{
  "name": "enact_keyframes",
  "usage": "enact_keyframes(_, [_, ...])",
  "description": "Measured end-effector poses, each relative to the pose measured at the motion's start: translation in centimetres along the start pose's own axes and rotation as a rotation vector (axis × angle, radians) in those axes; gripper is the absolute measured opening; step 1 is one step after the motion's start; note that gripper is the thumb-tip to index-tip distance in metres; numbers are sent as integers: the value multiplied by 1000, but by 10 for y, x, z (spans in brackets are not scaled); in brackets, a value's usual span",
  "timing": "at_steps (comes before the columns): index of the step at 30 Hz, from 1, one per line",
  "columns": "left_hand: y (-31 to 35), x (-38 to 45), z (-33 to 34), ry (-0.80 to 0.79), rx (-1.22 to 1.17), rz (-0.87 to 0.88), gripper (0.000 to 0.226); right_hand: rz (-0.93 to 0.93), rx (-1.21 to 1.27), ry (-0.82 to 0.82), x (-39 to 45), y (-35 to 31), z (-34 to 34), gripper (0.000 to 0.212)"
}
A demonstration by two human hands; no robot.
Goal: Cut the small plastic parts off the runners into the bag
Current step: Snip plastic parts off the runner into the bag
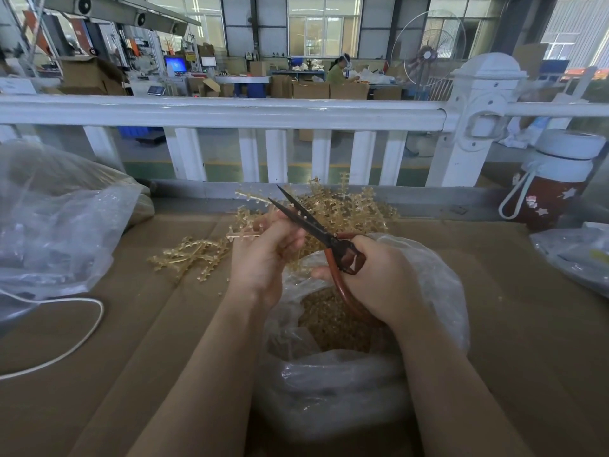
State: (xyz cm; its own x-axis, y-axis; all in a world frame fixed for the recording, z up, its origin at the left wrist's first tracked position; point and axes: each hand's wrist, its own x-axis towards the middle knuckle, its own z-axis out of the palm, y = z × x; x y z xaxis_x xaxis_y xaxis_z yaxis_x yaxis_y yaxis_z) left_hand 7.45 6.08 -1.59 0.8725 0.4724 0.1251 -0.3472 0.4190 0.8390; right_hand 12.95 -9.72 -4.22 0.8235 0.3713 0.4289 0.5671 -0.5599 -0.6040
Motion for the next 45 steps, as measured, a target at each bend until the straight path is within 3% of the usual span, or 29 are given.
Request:
enact_keyframes(3, [0,0,0,-1,1,-18,14,-14,-27,12,0,1,-1,80])
enact_keyframes(8, [1,0,0,22,-7,-43,9,-24,-37,23,0,2,-1,68])
enact_keyframes(18, [3,-3,0,11,52,-47,4,-35,-88,47,-1,-1,-4,70])
enact_keyframes(29, [6,-2,-5,-63,30,-71,22,-11,-24,27,-2,1,-2,67])
enact_keyframes(35, [4,-1,-8,-48,120,-15,5,-21,-48,-12,-2,2,-4,60])
enact_keyframes(45, [3,-1,-8,-32,256,135,23,-72,-125,34,-2,0,-5,55])
